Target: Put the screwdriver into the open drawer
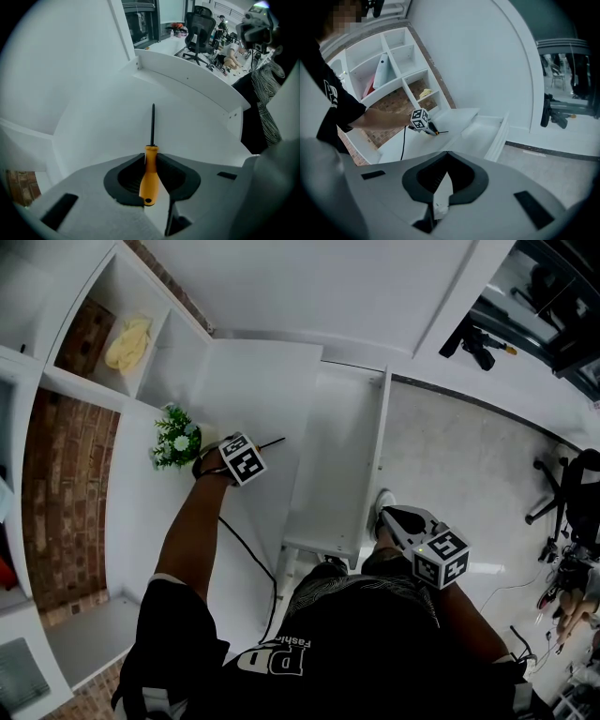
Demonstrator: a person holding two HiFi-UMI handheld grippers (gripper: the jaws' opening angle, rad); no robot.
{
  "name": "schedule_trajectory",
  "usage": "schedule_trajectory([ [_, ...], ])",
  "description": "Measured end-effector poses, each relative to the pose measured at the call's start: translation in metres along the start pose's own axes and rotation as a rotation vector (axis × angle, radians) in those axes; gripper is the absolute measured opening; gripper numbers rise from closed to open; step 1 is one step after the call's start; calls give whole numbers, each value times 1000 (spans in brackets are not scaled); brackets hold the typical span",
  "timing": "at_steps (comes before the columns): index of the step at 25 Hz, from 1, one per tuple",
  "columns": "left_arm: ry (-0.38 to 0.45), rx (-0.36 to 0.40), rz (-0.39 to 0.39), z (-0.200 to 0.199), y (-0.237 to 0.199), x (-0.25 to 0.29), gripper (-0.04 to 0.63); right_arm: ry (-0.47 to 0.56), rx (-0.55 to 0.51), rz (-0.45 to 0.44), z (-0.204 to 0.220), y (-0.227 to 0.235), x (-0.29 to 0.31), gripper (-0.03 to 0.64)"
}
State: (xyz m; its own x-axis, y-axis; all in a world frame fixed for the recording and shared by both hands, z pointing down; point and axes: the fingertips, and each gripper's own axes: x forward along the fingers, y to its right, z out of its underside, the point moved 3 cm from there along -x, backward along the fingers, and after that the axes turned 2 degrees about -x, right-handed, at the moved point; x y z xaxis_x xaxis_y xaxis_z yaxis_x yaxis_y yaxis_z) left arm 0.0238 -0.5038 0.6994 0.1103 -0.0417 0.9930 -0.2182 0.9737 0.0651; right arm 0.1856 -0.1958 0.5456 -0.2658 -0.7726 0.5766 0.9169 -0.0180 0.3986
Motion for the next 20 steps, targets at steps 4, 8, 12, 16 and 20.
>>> schedule_trajectory([
  [4, 46, -40, -30, -6, 5, -8, 89, 6, -7, 4, -1, 0, -2, 6],
  [8, 121, -129, -46, -9, 12, -27, 89, 17, -24, -8, -6, -7, -4, 6],
  [12, 185, -228, -48, -4, 20, -51, 89, 34, -54, -15, -14, -20, -6, 6],
  [16, 231, -288, -63, 7, 32, -74, 89, 59, -82, -24, -18, -34, -8, 6],
  [20, 300, -346, -57, 12, 51, -92, 89, 75, -90, -38, -14, -50, -9, 6],
])
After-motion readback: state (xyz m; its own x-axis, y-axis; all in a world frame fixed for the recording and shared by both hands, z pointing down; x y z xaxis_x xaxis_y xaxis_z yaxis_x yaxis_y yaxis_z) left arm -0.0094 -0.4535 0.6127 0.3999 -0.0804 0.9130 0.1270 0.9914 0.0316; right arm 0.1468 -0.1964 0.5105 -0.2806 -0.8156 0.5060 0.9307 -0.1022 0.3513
